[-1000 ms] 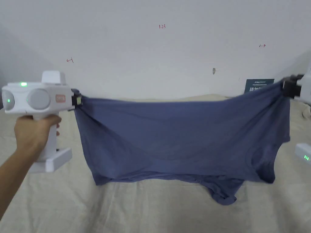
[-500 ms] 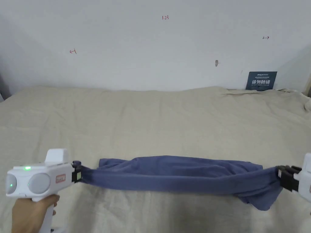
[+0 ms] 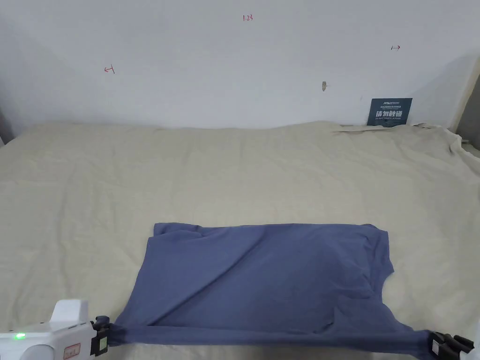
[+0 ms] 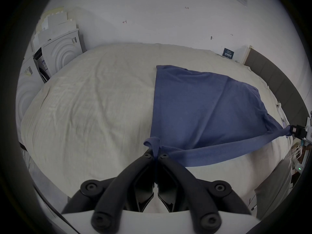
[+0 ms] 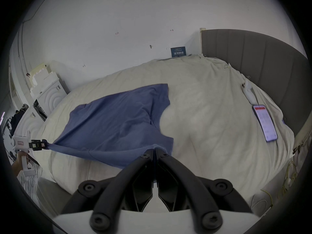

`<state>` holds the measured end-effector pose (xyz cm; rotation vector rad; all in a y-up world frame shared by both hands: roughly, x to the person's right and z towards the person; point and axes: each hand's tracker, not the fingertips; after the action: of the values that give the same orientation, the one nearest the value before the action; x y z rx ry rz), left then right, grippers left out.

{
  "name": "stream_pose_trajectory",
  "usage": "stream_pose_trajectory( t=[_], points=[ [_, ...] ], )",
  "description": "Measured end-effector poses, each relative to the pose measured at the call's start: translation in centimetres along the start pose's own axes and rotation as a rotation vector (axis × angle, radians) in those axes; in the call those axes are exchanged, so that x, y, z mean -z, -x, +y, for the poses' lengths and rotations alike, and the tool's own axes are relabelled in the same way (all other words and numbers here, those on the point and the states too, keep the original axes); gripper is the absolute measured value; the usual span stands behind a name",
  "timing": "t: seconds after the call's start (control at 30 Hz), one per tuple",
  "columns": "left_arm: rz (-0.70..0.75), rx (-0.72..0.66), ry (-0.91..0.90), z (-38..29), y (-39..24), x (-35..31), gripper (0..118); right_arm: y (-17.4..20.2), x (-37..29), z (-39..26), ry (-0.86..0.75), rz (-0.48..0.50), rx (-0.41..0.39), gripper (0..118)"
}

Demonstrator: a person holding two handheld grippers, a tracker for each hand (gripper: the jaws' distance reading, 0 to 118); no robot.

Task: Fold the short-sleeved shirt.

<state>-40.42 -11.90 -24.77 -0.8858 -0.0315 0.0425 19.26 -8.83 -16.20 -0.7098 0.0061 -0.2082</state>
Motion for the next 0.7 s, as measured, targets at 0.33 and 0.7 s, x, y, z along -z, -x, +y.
stream_pose_trajectory(
  t=[0.33, 0.7],
  points=[
    [0.004, 0.019, 0.021, -5.4, 0.0, -2.6, 0, -1.7, -2.7, -4.7, 0.064, -0.029, -0.014, 1],
    [0.068, -0.002, 0.106, -7.9, -1.0, 1.1, 0, -2.5, 3.1, -7.2, 0.228, -0.119, 0.059, 1]
  ],
)
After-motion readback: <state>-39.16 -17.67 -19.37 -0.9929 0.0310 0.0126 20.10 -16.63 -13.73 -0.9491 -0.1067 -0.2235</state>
